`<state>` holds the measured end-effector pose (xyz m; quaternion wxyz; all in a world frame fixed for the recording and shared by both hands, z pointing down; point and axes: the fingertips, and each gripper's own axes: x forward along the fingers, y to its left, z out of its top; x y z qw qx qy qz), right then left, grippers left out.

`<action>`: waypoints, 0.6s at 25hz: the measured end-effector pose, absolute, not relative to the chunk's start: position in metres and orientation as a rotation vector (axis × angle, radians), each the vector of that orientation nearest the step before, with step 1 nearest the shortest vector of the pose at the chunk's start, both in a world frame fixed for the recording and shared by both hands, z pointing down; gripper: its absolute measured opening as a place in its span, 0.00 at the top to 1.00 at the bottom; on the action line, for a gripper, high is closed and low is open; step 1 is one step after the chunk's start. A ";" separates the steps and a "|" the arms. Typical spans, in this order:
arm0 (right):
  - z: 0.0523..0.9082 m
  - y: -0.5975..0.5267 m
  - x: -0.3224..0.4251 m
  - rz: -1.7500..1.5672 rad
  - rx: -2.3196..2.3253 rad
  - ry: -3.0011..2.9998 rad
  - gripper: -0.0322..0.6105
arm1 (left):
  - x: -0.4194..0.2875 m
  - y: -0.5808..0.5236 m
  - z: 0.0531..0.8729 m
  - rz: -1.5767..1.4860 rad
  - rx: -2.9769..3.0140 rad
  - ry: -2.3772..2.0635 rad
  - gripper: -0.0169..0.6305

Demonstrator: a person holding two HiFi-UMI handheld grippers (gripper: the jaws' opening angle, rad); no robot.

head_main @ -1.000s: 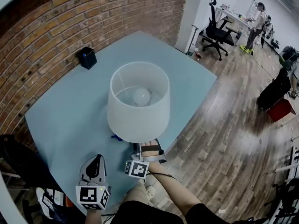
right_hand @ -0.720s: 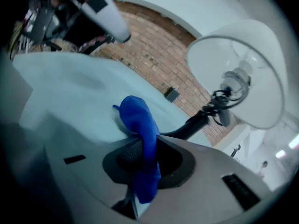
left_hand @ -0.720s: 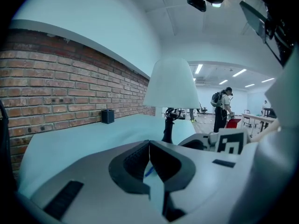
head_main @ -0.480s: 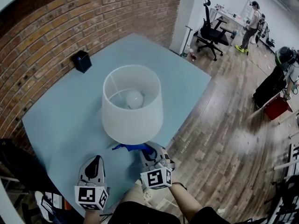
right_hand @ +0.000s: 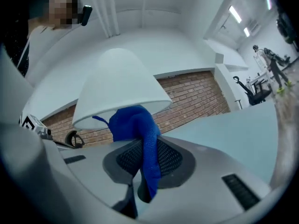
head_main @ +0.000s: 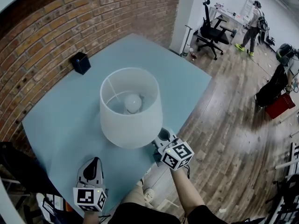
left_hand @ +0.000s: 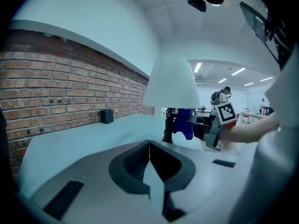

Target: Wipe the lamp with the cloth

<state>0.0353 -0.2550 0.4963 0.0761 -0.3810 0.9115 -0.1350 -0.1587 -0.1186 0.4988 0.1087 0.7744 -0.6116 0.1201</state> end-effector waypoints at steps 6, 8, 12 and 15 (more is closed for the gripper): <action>0.531 -0.268 0.025 -0.488 -1.149 2.854 0.86 | -0.157 -0.126 0.503 0.375 2.272 -1.790 0.96; 0.551 -0.266 0.017 -0.454 -1.193 2.988 0.85 | -0.155 -0.128 0.505 0.381 2.269 -1.786 0.96; 0.581 -0.263 0.013 -0.461 -1.244 3.169 0.85 | -0.150 -0.134 0.503 0.361 2.261 -1.792 0.96; 0.580 -0.269 0.024 -0.594 -1.160 3.116 0.86 | -0.148 -0.137 0.502 0.364 2.269 -1.800 0.96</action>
